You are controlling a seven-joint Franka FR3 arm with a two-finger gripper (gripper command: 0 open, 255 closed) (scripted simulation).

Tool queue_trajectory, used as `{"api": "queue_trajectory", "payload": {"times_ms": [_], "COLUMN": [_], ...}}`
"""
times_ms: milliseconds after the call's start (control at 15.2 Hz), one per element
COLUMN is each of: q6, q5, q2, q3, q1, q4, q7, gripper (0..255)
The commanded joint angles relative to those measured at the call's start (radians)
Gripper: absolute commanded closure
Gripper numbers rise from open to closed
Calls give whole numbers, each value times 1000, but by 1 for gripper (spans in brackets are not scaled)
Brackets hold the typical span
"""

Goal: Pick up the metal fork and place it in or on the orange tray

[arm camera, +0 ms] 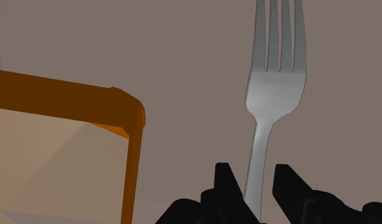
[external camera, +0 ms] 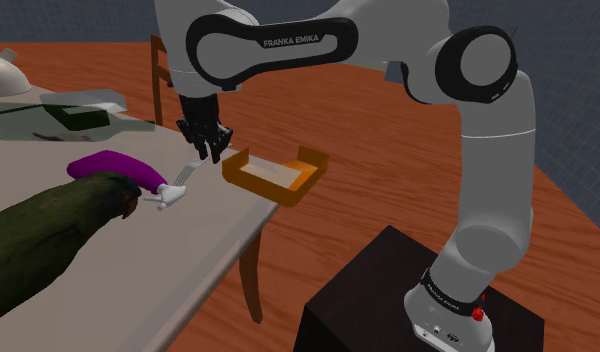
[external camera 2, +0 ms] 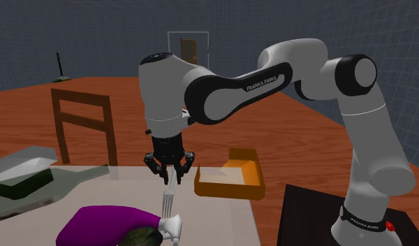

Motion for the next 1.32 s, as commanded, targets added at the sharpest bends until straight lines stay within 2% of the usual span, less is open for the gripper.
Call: {"api": "queue_trajectory", "payload": {"times_ms": [0, 198, 1254], "q6": [0, 0, -224], "q5": [0, 0, -7], "q2": [0, 0, 22], "q3": [0, 0, 1], "q1": [0, 0, 64], "q4": [0, 0, 256], "q7": [0, 0, -41], "gripper": [255, 255, 255]}}
